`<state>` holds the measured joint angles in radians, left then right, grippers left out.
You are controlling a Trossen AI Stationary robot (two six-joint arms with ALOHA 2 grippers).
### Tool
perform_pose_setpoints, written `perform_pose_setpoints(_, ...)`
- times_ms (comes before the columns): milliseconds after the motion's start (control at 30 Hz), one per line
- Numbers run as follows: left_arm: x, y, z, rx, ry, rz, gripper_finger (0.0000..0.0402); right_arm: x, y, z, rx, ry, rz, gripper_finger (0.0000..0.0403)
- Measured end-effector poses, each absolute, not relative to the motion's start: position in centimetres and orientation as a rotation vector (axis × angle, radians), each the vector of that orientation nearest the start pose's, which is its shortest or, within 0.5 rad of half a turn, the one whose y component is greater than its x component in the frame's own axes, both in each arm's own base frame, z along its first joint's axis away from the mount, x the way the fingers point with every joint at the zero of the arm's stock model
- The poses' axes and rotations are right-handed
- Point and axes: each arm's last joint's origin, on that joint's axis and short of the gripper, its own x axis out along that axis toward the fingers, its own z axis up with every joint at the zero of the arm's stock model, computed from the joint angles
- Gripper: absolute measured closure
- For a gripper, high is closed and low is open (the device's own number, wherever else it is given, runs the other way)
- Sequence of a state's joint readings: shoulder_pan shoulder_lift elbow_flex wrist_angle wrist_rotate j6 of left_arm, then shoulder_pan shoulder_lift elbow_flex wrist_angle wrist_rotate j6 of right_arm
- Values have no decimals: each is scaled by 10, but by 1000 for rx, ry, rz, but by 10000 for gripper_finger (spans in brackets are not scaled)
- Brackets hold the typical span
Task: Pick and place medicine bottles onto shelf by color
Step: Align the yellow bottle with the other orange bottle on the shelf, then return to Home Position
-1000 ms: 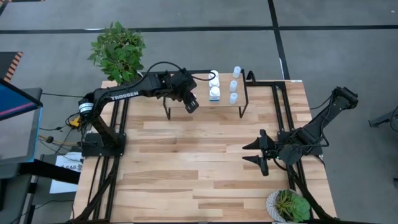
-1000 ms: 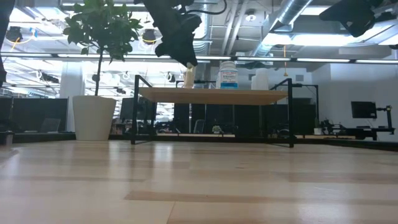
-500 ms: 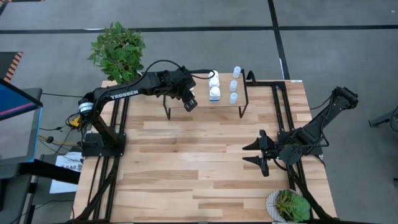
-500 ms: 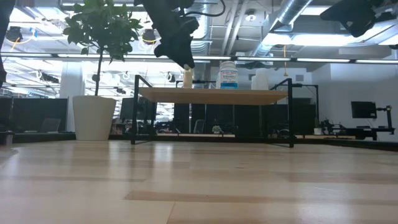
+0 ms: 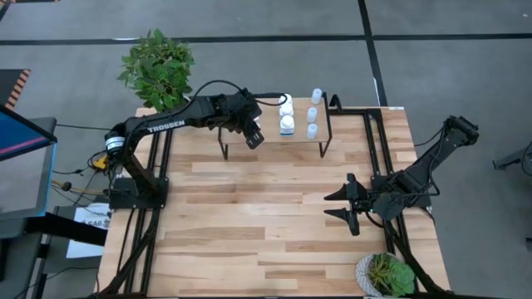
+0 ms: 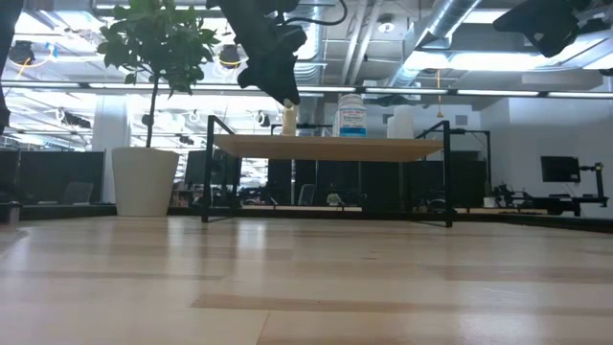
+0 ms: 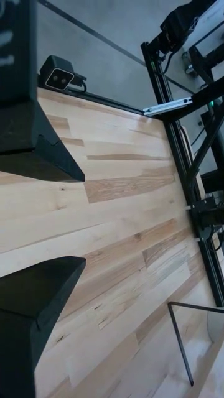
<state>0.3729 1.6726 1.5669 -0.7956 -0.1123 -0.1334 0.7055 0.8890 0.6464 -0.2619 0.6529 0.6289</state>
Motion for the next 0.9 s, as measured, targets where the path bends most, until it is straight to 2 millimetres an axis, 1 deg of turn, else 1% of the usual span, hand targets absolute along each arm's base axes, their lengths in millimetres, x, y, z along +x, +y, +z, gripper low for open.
perform_pose_setpoints(233,331,133,324,-258,867,519,301,152,107,264,304,389,-71,175)
perform_pose_setpoints(333,331,133,324,-259,867,520,287,152,107,264,304,390,-71,175)
perform_pose_setpoints(500,331,133,324,-249,867,539,248,152,107,264,304,390,-71,175)
perform_pose_setpoints(600,331,134,324,-244,867,551,232,152,107,264,304,390,-71,175)
perform_pose_setpoints(700,331,134,324,-242,867,551,225,152,107,264,304,390,-71,175)
perform_pose_setpoints(900,331,134,325,-241,865,551,224,152,107,264,304,390,-70,175)
